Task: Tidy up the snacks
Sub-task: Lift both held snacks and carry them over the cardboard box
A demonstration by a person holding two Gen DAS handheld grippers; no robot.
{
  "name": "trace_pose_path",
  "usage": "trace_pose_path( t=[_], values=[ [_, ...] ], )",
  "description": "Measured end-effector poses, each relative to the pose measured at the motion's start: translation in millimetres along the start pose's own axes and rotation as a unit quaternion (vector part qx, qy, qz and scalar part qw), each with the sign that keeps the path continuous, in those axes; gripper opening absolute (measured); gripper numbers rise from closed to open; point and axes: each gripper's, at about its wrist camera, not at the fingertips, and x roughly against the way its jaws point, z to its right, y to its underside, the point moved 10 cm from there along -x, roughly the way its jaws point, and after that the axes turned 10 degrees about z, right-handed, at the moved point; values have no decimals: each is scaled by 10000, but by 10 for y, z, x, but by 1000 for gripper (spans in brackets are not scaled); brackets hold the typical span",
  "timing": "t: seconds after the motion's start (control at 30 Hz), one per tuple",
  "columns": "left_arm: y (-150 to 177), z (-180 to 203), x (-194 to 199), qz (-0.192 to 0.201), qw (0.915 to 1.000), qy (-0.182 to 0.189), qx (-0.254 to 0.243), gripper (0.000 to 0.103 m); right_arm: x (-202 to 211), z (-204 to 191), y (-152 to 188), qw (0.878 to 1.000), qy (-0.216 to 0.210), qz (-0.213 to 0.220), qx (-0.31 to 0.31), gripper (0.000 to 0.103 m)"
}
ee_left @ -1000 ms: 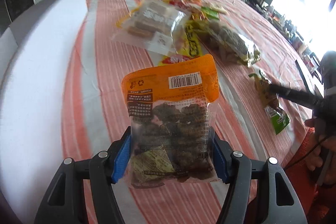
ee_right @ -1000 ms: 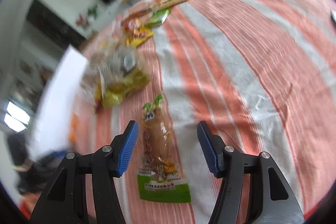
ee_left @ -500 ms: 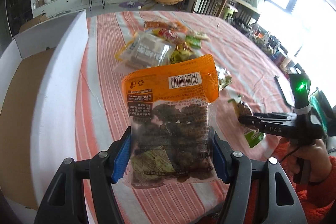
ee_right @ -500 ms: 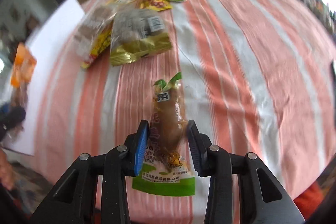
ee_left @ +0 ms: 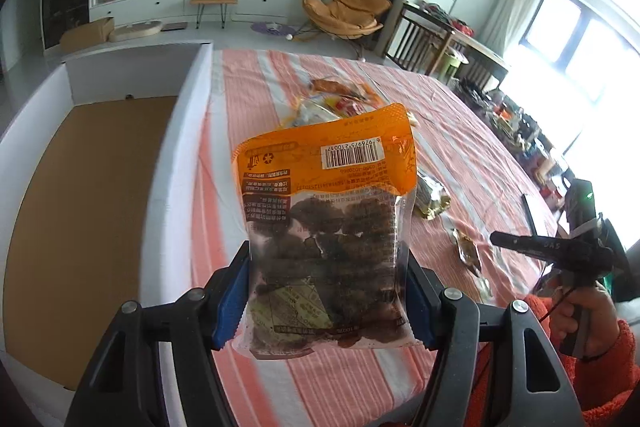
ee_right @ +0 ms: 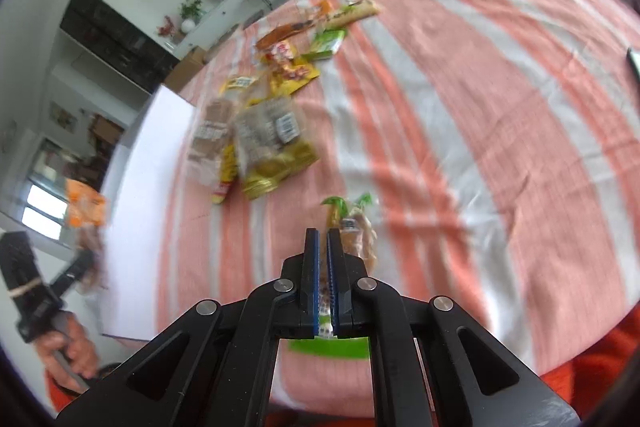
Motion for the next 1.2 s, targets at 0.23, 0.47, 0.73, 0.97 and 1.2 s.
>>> trace_pose_path(
  t=[0.23, 0.47, 0.73, 0.97, 1.2],
  values=[
    [48, -72, 21, -4, 10000, -45, 38, 66, -97, 174, -2, 9945, 859, -328, 497, 41],
    [38, 11, -30, 0, 9999, 121, 75, 66, -591, -68, 296, 9668, 1564, -851, 1832, 42],
    [-97, -318, 302, 277, 9993, -131, 227, 66, -219, -287, 160, 9935, 430, -580, 877, 30],
    [-333, -1160, 841, 794, 9865, -1376, 399, 66, 106, -1822, -64, 9855, -1431, -481, 770, 30],
    [-227, -1944, 1387, 946, 9564, -2664, 731, 77, -130, -3819, 85, 9455, -2516, -593, 1978, 34]
  ],
)
